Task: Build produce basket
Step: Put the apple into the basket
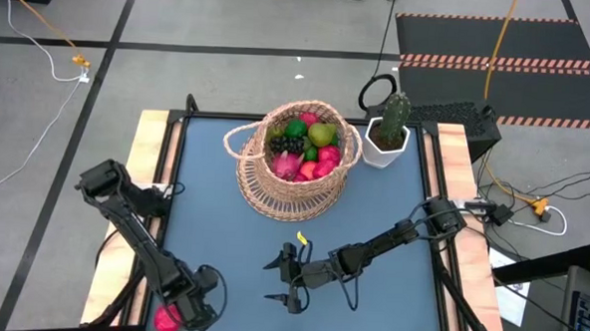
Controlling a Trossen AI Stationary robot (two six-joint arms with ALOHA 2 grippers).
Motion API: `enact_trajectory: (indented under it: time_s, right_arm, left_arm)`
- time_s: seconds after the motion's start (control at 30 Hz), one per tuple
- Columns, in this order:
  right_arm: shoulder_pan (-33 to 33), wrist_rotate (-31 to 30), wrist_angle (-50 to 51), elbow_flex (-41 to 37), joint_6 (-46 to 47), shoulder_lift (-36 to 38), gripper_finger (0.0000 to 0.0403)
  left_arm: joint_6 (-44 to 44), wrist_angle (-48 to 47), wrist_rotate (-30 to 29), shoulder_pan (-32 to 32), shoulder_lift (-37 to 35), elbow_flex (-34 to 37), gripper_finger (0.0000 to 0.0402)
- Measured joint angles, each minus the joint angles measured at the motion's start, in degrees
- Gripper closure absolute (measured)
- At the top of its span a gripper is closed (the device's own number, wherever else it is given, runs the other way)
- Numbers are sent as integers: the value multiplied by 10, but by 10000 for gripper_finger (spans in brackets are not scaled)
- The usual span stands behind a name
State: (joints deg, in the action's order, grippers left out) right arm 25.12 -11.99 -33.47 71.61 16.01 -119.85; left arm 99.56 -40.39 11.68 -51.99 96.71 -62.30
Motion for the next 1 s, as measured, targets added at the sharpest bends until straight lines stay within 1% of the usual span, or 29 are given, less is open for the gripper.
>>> enact_trajectory:
  time_s: [0.13,0.27,0.47,0.6,0.73,0.83,1.0]
  right_arm:
    - [0,-1,-6,0,7,0,39]
    - [0,-1,-9,0,7,0,39]
    - [2,0,-4,0,9,0,39]
    - [2,0,-5,0,9,0,39]
    - [2,1,-5,0,9,0,39]
    - [2,1,-5,0,9,0,39]
    - [4,1,-5,0,9,0,39]
  left_arm:
    - [38,-10,35,-17,-5,0,61]
    - [75,-42,69,-34,-5,0,60]
    - [102,-108,95,-37,-5,0,59]
    - [100,-73,110,-42,-5,0,59]
    - [70,-38,122,-49,-4,1,59]
    - [55,-44,125,-55,-5,0,59]
    - [64,-61,132,-66,-4,-2,59]
